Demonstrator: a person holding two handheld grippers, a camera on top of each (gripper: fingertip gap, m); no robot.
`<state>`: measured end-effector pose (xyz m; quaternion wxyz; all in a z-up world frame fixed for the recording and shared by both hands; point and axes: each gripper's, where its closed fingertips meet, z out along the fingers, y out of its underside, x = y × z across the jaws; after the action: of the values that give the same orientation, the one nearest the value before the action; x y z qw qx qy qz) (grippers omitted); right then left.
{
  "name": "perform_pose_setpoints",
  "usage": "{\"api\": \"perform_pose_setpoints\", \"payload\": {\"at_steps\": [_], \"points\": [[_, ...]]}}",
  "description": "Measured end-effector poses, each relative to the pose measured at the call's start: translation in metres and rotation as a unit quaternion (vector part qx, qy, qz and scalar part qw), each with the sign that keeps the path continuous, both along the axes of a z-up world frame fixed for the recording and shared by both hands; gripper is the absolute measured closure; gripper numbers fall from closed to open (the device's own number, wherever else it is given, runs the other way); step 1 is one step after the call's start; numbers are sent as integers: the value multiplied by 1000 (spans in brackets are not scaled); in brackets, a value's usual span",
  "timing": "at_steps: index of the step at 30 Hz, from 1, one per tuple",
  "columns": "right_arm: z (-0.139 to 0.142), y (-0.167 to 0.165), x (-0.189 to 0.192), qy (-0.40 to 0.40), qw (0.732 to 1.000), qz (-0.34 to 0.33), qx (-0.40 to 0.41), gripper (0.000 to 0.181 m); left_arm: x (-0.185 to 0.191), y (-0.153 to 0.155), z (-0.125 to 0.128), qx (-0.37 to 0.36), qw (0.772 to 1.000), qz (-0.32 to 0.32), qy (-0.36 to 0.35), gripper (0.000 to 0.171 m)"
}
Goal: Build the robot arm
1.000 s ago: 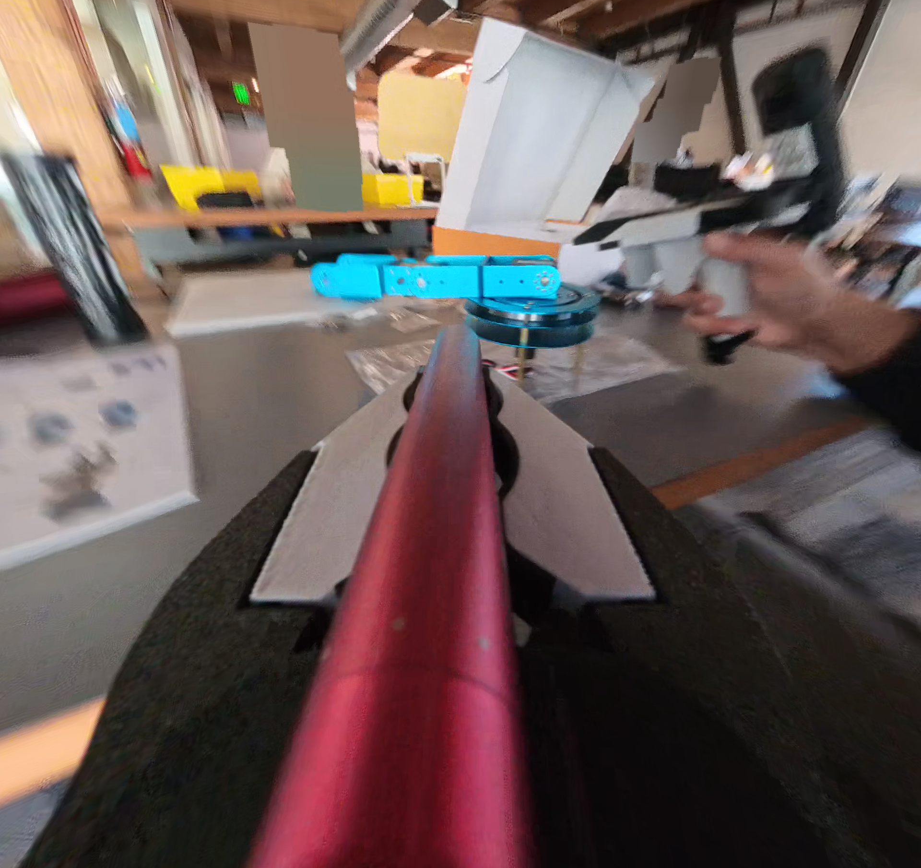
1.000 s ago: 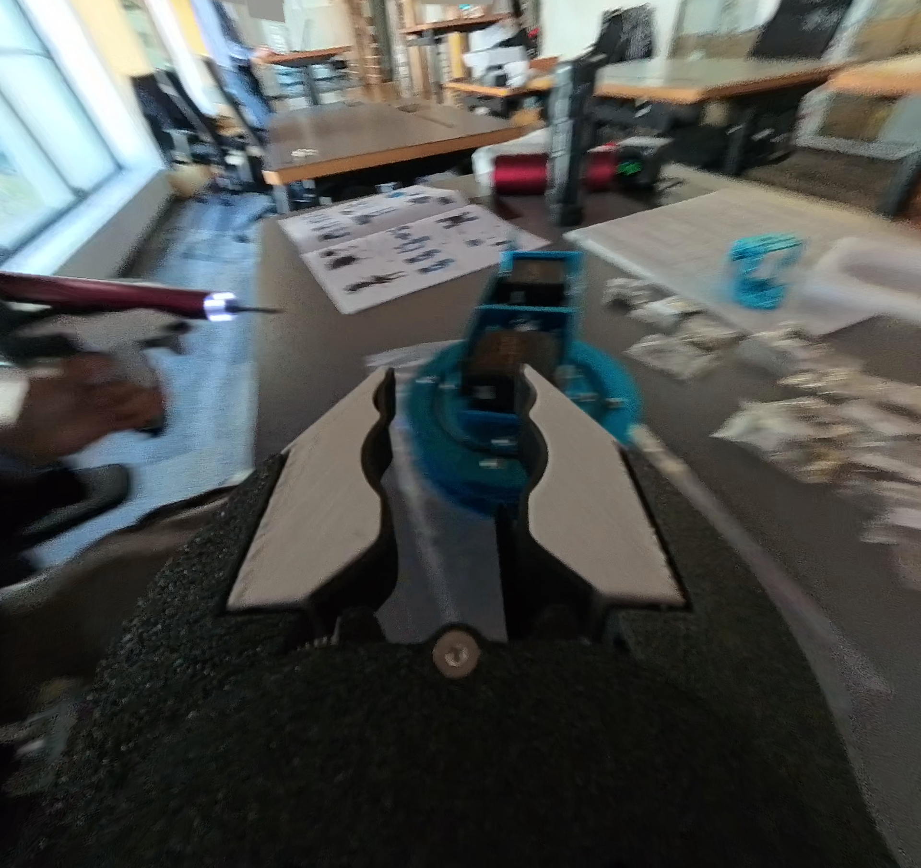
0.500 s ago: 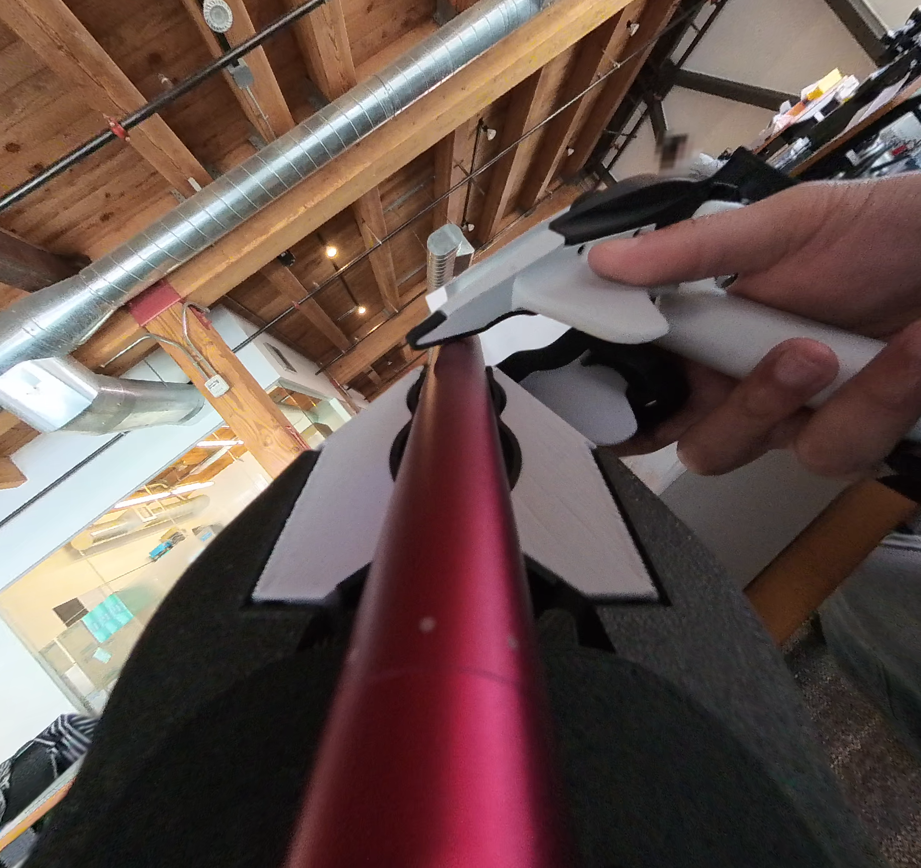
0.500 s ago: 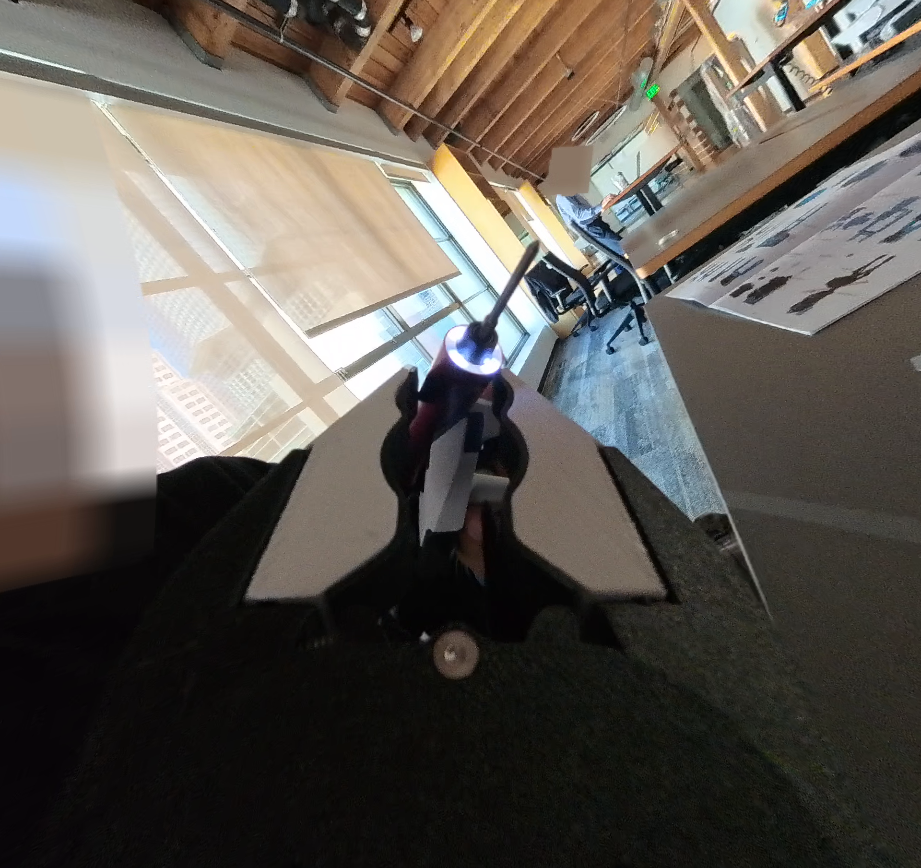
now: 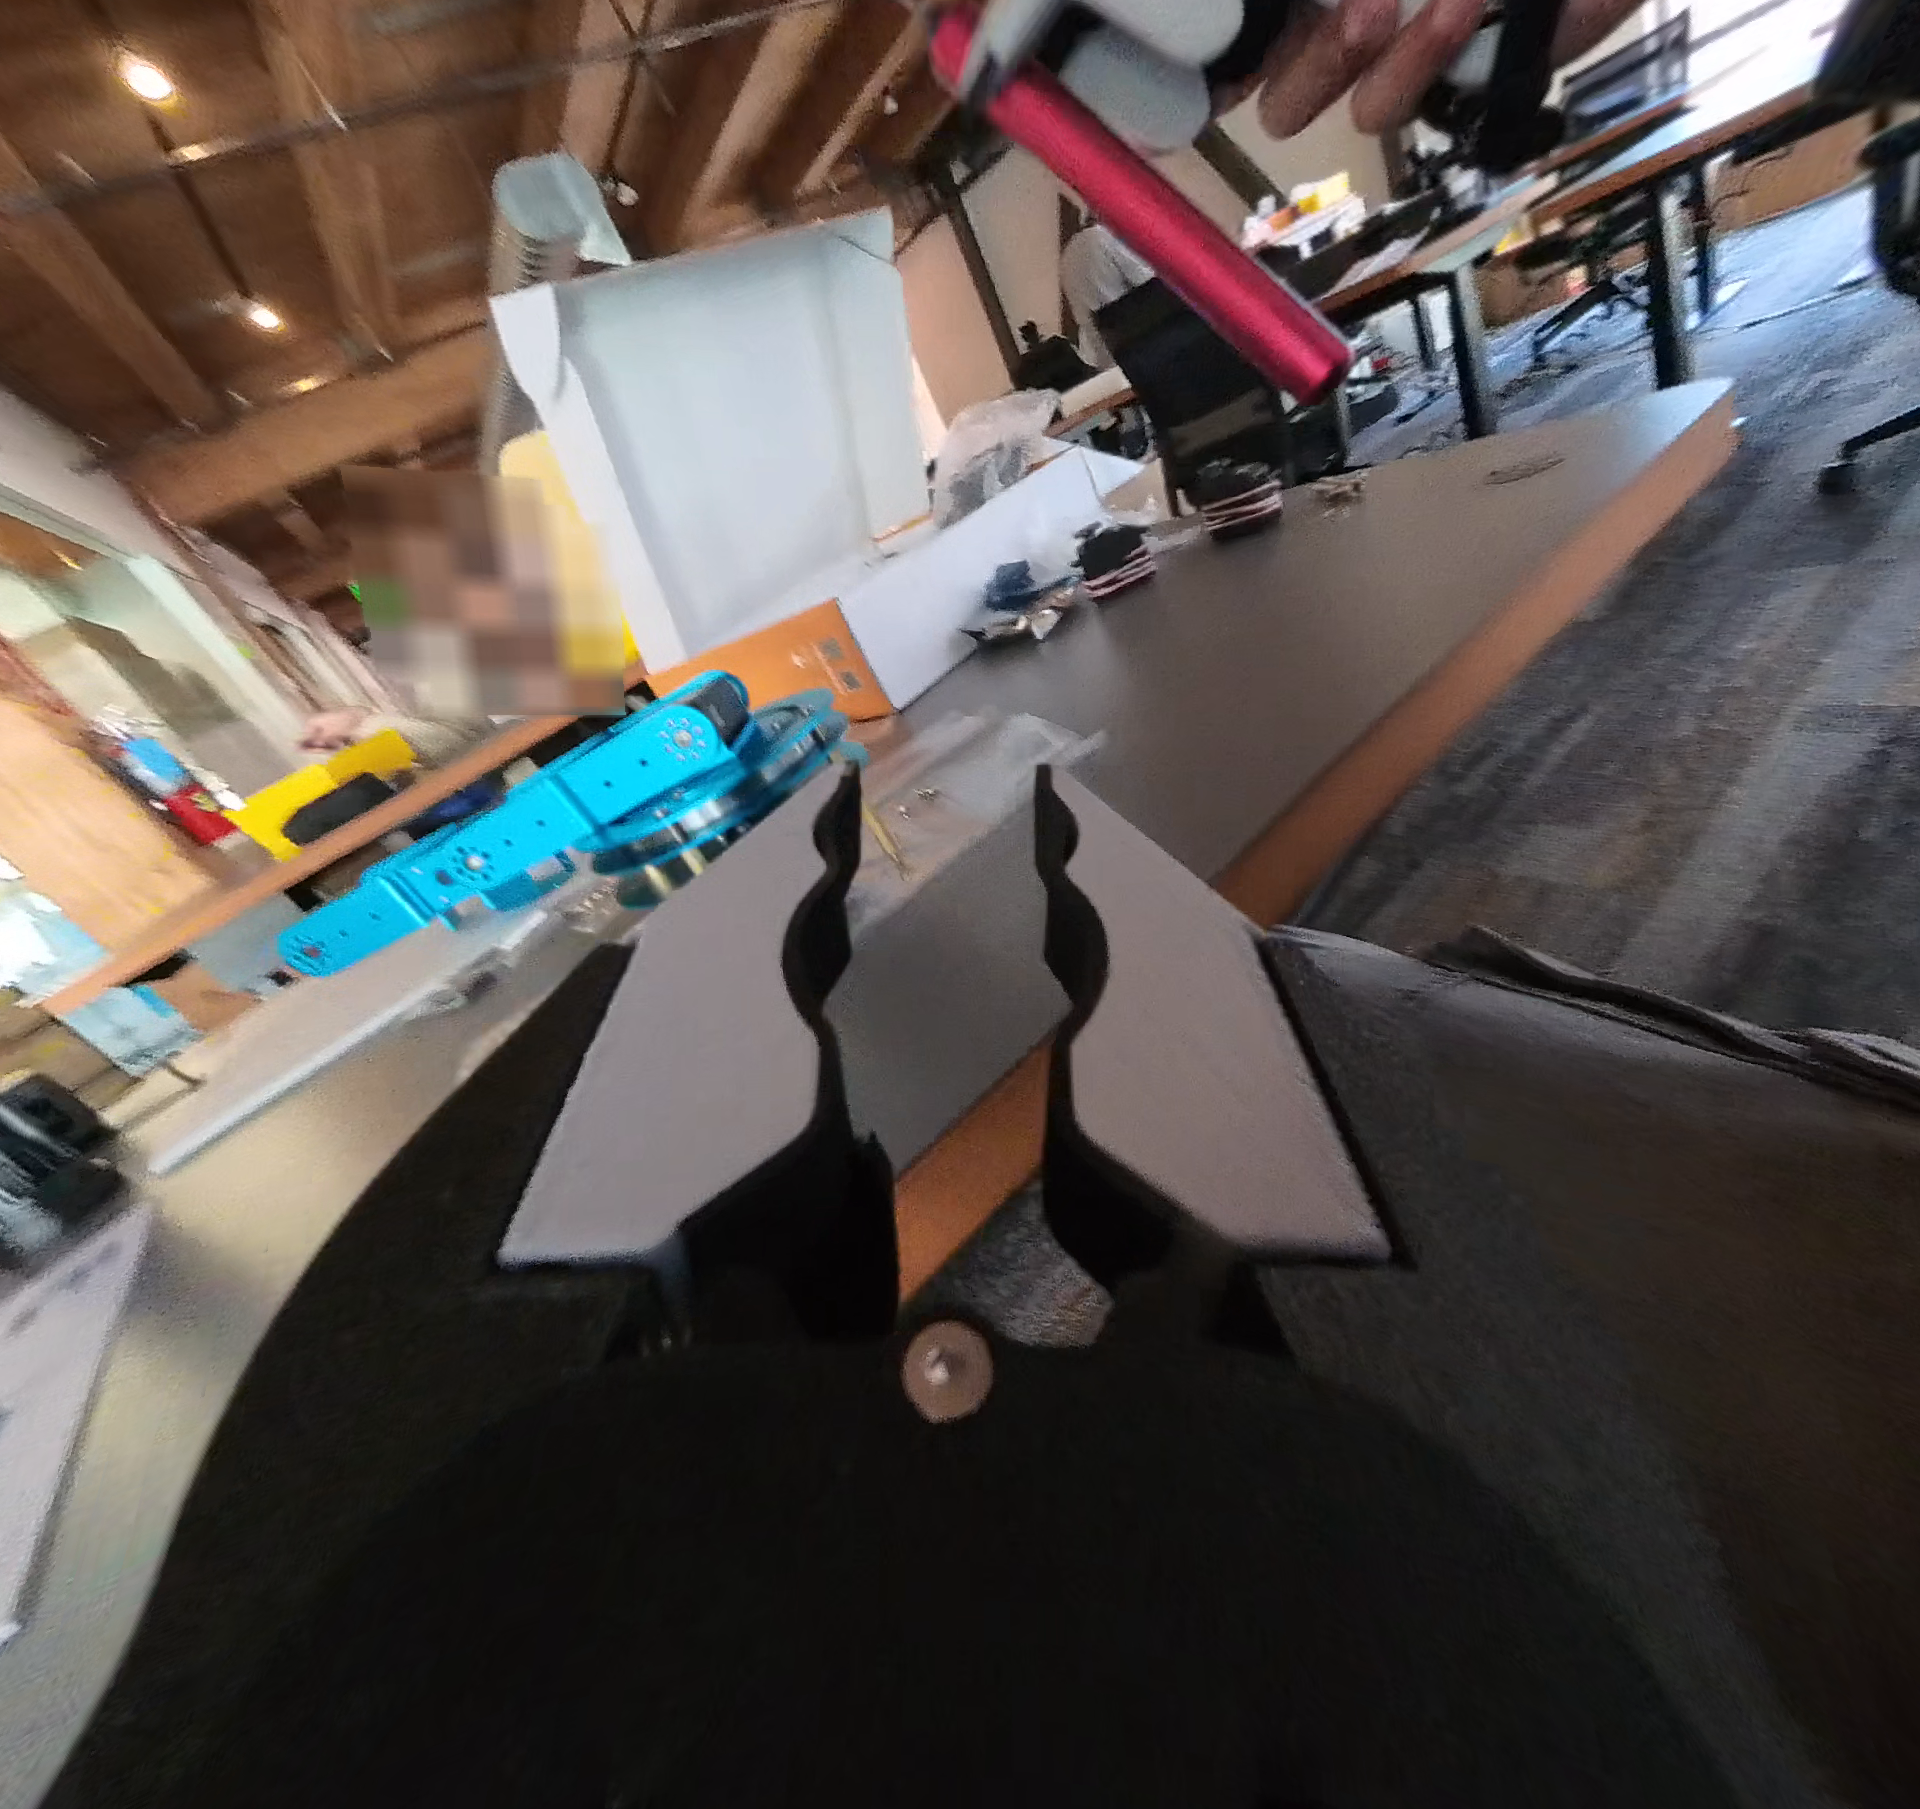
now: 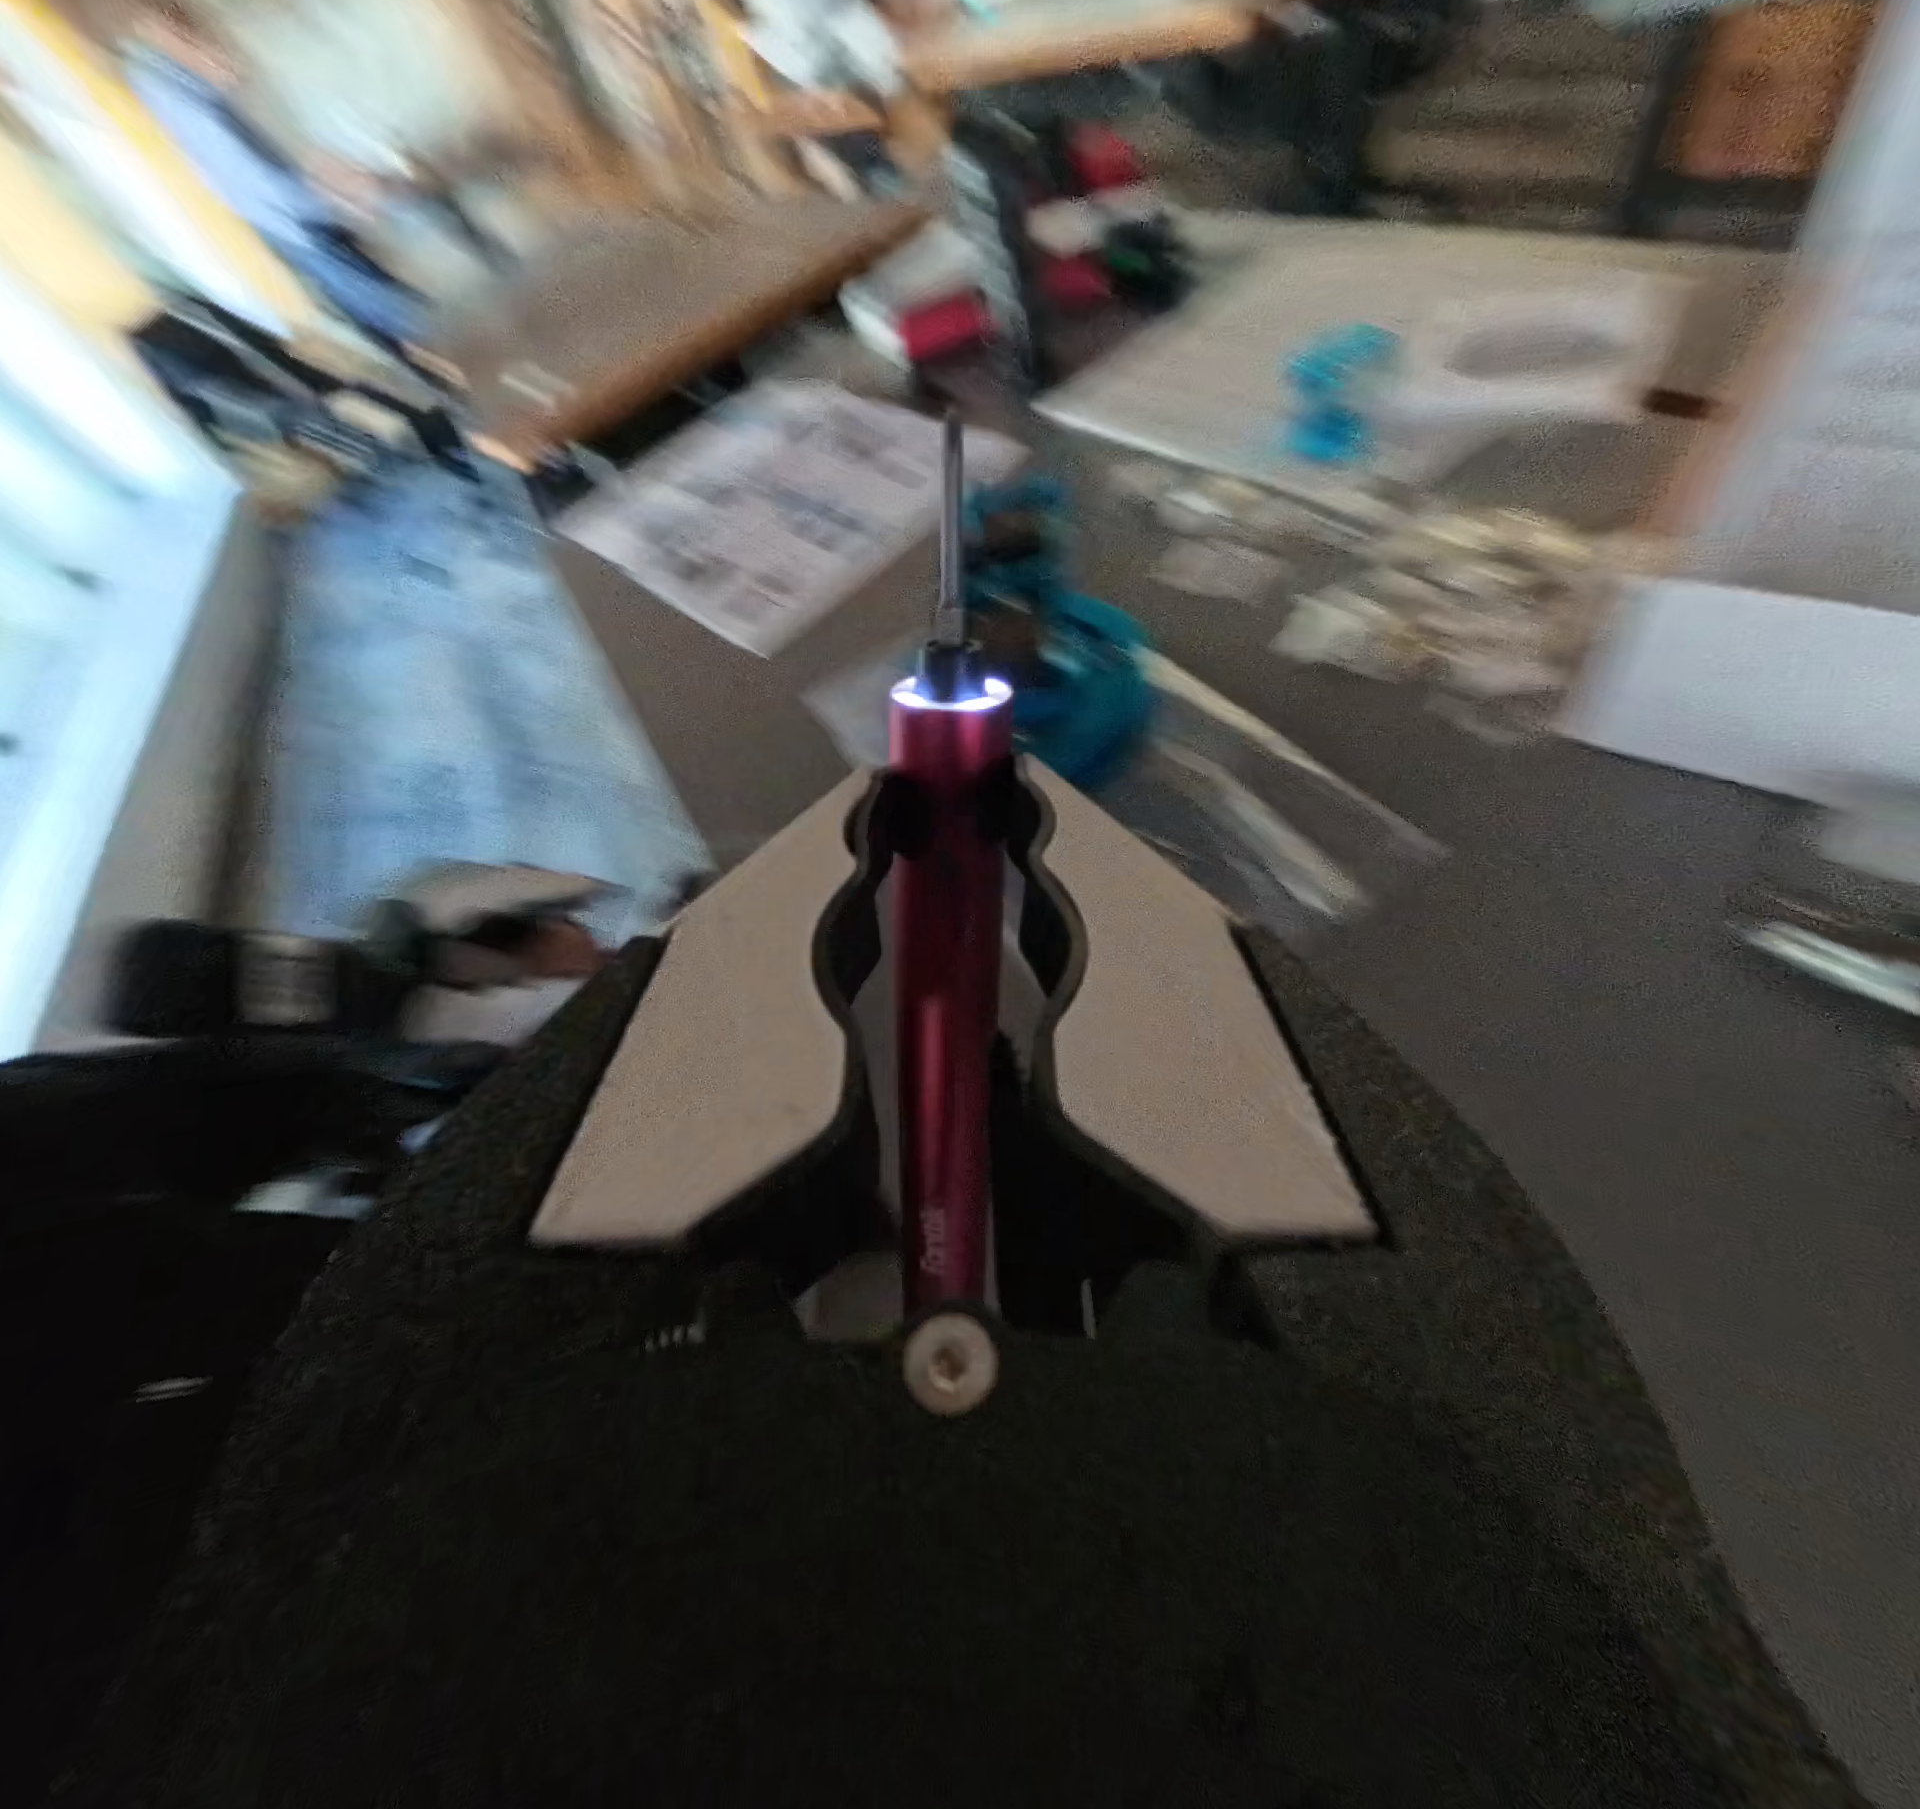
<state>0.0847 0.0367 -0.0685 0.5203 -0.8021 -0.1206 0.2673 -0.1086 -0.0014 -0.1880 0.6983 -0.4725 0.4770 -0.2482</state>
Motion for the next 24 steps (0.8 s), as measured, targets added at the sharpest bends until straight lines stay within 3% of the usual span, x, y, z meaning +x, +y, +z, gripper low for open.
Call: {"api": "perform_pose_setpoints", "payload": {"at_steps": [2, 5, 10, 15, 17, 21, 24], "points": [[-32, 9, 41, -97, 992, -52, -63, 160, -6, 0, -7, -25, 1000, -9, -1, 140], [-76, 19, 70, -157, 975, -77, -138, 161, -15, 1, -21, -86, 996, -22, -6, 141], [-126, 49, 73, -204, 958, -85, -182, 160, -32, 11, -36, -204, 978, -32, -37, 141], [-170, 77, 68, -241, 938, -66, -240, 160, -47, 37, -20, -284, 956, -37, -60, 140], [-189, 86, 69, -257, 927, -59, -265, 160, -50, 62, -6, -341, 937, -43, -67, 138], [-210, 96, 66, -267, 919, -48, -285, 161, -43, 134, 34, -486, 860, -92, -129, 122], [-210, 99, 65, -252, 927, -54, -271, 160, -29, 200, 35, -544, 823, -72, -146, 112]]}}
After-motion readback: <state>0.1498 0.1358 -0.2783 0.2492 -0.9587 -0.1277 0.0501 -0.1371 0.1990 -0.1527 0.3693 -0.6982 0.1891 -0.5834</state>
